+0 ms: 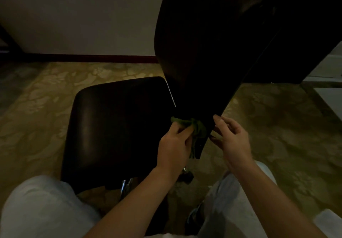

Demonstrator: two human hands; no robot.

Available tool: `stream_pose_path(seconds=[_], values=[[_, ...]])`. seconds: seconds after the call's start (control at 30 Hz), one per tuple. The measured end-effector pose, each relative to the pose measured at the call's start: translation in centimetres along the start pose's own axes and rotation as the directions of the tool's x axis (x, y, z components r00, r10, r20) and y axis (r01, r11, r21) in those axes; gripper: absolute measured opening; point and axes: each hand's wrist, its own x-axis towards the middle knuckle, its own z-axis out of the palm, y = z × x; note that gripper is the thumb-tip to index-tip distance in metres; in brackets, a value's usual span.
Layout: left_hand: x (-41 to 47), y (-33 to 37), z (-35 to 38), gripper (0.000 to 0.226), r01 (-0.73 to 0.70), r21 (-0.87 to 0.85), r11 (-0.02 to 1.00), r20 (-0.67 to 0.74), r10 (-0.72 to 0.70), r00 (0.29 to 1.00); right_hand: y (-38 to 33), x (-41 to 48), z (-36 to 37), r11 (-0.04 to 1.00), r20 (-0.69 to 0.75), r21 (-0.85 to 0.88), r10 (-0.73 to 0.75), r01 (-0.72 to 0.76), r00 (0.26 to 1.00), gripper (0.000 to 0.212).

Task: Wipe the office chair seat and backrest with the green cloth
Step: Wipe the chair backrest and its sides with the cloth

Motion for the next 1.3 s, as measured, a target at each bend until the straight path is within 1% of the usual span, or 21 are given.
stream_pose_path(seconds=[0.07,0.13,0.2,0.27,0.33,0.4,0.43,0.47,0.53,0.57,0.6,0.67,0.8,0.87,0.93,1.03,1.17,1.2,1.3], values=[[0.3,0.0,1.1,0.024,-0.021,0.003,1.0,0.037,0.021,0.999,0.0,0.0,0.1,1.0,-0.017,0.007,-0.009,0.009,1.0,0.041],[0.1,-0.2,2.3,0.028,-0.033,0.017,0.999,0.069,0.031,0.997,0.2,0.1,0.1,1.0,-0.039,0.006,-0.016,0.016,0.999,0.031],[-0.6,-0.5,3.4,0.026,-0.01,0.046,0.999,0.084,0.006,0.996,0.5,0.2,0.1,1.0,-0.044,0.015,-0.023,0.023,0.999,0.026],[-1.1,-0.7,4.2,0.025,0.028,0.052,0.998,0.068,-0.032,0.997,0.9,0.2,0.1,0.999,-0.037,0.023,-0.031,0.032,0.999,0.028],[-1.2,-0.8,4.6,0.026,0.065,0.024,0.998,0.073,-0.067,0.995,1.6,0.3,0.1,0.999,-0.039,0.026,-0.034,0.035,0.999,0.033],[-1.3,-1.2,4.8,0.025,0.05,0.036,0.998,0.097,-0.054,0.994,2.3,0.4,0.1,1.0,-0.049,0.006,-0.028,0.029,0.998,0.032],[-1.5,-1.7,5.0,0.024,0.045,0.071,0.996,0.147,-0.055,0.988,2.6,0.5,0.1,1.0,-0.054,-0.003,-0.028,0.028,0.998,0.031],[-1.8,-2.4,5.3,0.023,0.058,0.123,0.991,0.244,-0.087,0.966,2.9,0.5,0.0,1.0,-0.058,-0.011,-0.028,0.028,0.998,0.032],[-2.5,-3.7,5.7,0.03,0.071,0.267,0.961,0.429,-0.184,0.884,3.3,0.6,-0.2,1.0,-0.055,-0.016,-0.018,0.017,0.998,0.036],[-2.9,-4.1,5.5,0.033,0.089,0.302,0.949,0.487,-0.234,0.841,3.5,0.6,-0.2,1.0,-0.045,-0.012,-0.004,0.004,0.999,0.039],[-3.2,-4.5,5.4,0.035,0.122,0.294,0.948,0.494,-0.26,0.83,3.9,0.5,-0.2,1.0,-0.042,-0.012,0.015,-0.016,0.999,0.04],[-3.3,-4.9,4.9,0.036,0.122,0.268,0.956,0.468,-0.239,0.851,5.1,0.3,-0.1,0.996,-0.08,-0.032,0.075,-0.078,0.994,0.037],[-3.1,-6.0,3.0,0.041,0.048,0.235,0.971,0.446,-0.152,0.882,7.3,-0.2,0.8,0.973,-0.164,-0.059,0.211,-0.223,0.964,0.021],[-2.8,-6.5,1.7,0.044,0.01,0.229,0.973,0.457,-0.117,0.882,8.3,-0.3,1.6,0.957,-0.163,-0.093,0.258,-0.275,0.952,0.016],[-2.8,-7.1,0.5,0.038,-0.077,0.227,0.971,0.439,-0.031,0.898,9.3,-0.3,2.6,0.946,-0.133,-0.15,0.268,-0.287,0.954,0.012],[-3.1,-8.2,-1.7,0.032,-0.073,0.149,0.986,0.359,0.014,0.933,10.3,-0.4,4.8,0.926,-0.052,-0.289,0.238,-0.242,0.97,0.006],[-2.9,-9.5,-4.5,0.033,-0.1,0.208,0.973,0.349,0.022,0.937,10.4,-0.4,7.9,0.892,0.045,-0.443,0.119,-0.086,0.992,0.008],[-2.7,-10.0,-5.2,0.033,-0.11,0.222,0.969,0.34,0.029,0.94,10.4,-0.2,8.8,0.872,0.064,-0.485,0.099,-0.056,0.993,0.01],[-2.1,-12.2,-6.9,0.033,-0.122,0.235,0.964,0.326,0.04,0.944,11.0,0.7,11.2,0.818,0.128,-0.574,0.04,0.041,0.991,0.027]])
